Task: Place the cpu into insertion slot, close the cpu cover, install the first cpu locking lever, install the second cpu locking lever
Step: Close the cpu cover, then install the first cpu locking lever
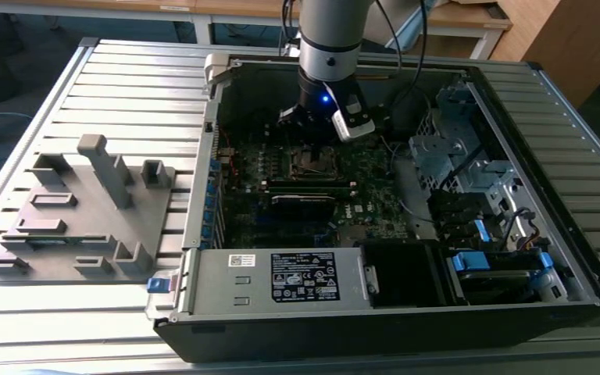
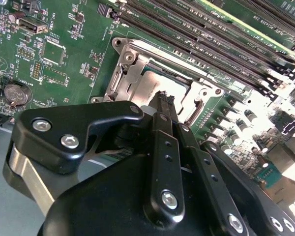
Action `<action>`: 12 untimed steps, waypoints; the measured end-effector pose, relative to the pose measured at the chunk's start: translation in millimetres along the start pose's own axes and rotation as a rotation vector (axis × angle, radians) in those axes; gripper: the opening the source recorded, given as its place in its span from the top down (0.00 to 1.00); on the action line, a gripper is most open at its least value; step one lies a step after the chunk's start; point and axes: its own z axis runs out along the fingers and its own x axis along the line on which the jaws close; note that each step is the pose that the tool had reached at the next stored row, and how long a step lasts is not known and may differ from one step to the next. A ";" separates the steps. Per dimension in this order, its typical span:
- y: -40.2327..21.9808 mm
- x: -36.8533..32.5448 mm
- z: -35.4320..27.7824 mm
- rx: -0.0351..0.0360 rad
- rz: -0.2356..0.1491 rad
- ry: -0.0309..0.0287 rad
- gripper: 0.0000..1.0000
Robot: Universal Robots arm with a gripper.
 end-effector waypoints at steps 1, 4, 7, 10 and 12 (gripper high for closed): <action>0.0 0.0 -0.1 0.0000 0.000 0.0000 0.89; 0.0 0.0 -2.3 0.0000 0.000 0.0000 0.89; 0.0 0.0 -2.5 0.0000 0.000 0.0000 0.89; 0.0 -0.1 -2.8 0.0000 0.000 0.0000 0.89; 0.0 0.0 -3.0 0.0000 0.000 0.0000 0.89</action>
